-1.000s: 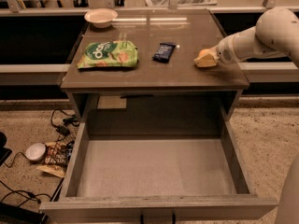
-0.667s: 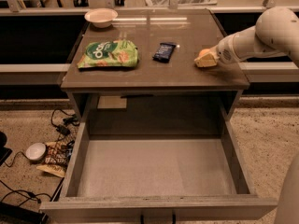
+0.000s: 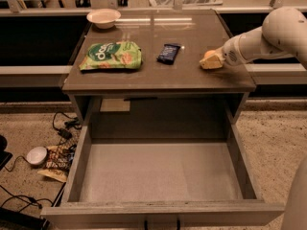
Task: Pick orange from top drawer and place on counter
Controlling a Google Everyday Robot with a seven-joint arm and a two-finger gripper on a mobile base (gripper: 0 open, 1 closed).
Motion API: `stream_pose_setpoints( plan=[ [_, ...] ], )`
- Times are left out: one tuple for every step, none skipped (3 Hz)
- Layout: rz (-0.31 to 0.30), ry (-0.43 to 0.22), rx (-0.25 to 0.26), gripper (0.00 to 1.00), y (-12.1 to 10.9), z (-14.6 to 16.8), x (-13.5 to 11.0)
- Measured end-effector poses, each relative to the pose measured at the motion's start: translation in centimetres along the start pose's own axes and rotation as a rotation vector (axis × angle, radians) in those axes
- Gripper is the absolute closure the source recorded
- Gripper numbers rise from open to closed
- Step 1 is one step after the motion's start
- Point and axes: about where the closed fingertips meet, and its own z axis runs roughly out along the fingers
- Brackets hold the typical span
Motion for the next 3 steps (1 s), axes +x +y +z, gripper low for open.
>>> stream_pose_setpoints(
  plan=[
    [0.000, 0.000, 0.000, 0.04, 0.00, -0.04, -0.05],
    [0.000, 0.000, 0.000, 0.00, -0.01, -0.04, -0.07],
    [0.000, 0.000, 0.000, 0.00, -0.01, -0.03, -0.07]
  ],
)
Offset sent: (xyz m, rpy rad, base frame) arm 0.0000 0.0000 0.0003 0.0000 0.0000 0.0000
